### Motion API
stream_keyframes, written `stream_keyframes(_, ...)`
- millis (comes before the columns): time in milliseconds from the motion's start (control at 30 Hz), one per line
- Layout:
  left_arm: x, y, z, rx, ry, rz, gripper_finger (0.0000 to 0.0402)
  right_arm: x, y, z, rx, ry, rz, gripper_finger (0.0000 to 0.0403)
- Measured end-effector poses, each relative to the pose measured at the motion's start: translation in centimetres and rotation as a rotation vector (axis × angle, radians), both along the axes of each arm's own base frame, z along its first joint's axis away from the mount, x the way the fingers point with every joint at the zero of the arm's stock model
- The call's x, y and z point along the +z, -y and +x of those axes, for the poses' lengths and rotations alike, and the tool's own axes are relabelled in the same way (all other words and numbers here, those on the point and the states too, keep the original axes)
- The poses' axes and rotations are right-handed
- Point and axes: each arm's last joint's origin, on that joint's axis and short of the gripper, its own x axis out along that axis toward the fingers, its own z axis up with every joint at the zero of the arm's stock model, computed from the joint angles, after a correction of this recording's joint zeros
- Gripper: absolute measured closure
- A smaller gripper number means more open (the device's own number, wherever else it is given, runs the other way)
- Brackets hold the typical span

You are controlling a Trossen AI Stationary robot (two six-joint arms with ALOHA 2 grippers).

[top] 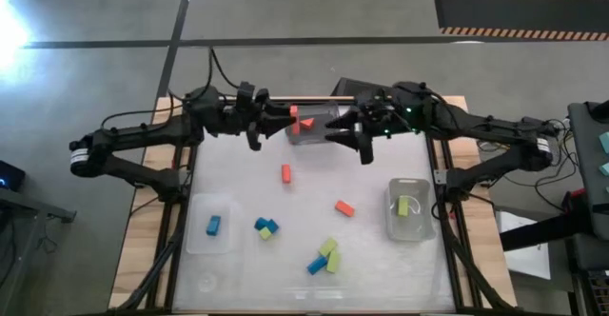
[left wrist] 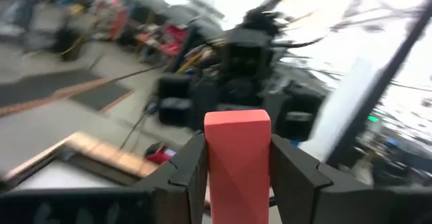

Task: Sort & place blocks by color
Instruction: Put the orange block into the black bin

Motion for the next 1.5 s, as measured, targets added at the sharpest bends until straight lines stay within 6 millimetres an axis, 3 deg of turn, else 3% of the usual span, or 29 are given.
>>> stream_keyframes(133,0.4,0.2,0.0,-0.038,0.048,0.074,0.0291,0.4,0.8,1.6,0.069,0.039,-0.014,0.0198)
stream_keyframes(533,-0.1,-0.2,0.7,0.021,0.038,0.084,0.0291,0.7,3.2,5.3,0.033,0.036,-0.042,0.0167)
stream_keyframes(767,-0.9,-0.6,1.4,0.089,0.001,0.085,0.0291,0.8,3.9,5.7,0.005,0.032,0.002,0.0167)
stream_keyframes(1500,-0.6,-1.0,1.5,0.112,0.049,0.088,0.0291,0.2,4.2,6.3,0.004,0.022,-0.014,0.0200)
